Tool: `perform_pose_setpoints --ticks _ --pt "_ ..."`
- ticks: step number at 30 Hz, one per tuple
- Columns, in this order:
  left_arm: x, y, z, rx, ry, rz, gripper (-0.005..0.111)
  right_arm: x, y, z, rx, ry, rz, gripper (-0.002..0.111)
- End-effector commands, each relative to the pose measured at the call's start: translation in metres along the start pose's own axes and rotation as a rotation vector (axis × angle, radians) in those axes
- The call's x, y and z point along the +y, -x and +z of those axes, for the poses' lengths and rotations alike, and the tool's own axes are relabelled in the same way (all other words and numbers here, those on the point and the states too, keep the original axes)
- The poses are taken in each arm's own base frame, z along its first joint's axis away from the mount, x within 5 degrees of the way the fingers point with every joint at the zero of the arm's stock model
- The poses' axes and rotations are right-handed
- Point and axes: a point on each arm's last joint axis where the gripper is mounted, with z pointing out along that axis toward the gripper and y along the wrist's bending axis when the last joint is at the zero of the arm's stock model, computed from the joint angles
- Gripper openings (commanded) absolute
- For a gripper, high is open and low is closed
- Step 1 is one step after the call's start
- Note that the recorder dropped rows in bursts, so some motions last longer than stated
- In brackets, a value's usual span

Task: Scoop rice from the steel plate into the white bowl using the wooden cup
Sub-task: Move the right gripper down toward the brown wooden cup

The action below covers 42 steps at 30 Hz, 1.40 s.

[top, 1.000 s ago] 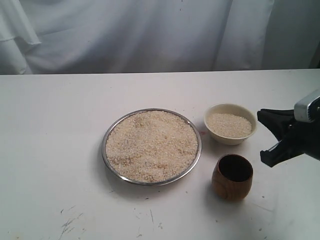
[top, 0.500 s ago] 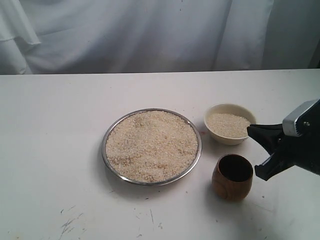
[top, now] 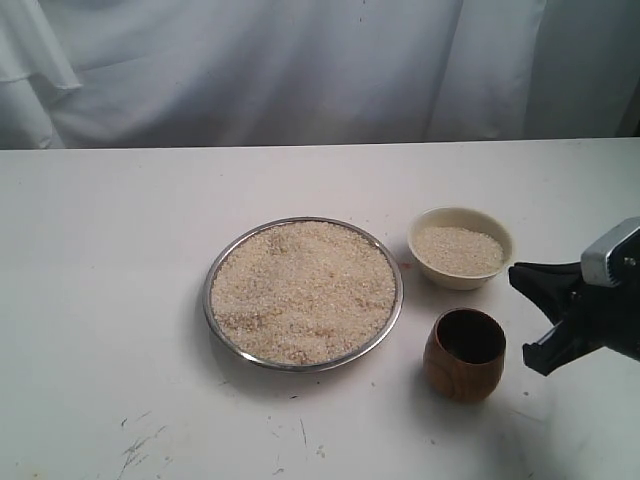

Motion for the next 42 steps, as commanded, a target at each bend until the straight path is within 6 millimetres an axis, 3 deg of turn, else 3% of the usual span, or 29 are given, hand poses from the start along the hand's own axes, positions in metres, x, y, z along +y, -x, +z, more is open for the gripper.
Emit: perform_pose_setpoints --ticks 1,13,26,38,42 --pt "0.000 0.000 0.000 -0.014 -0.003 0.001 0.000 0.002 -0.002 -0.002 -0.002 0.012 -0.005 0.000" --pt "0.000 0.000 0.000 -0.014 -0.003 0.001 0.000 0.011 -0.011 -0.003 0.101 0.113 -0.037 0.000" --pt "0.000 0.000 0.000 -0.014 -0.003 0.001 0.000 0.013 -0.009 -0.002 0.083 0.142 -0.034 0.000" --pt "0.000 0.000 0.000 -0.014 -0.003 0.001 0.000 0.015 0.028 -0.023 -0.051 0.084 -0.131 0.000" --pt "0.000 0.000 0.000 -0.014 -0.003 0.001 0.000 0.023 0.028 -0.026 -0.023 0.165 -0.095 0.000"
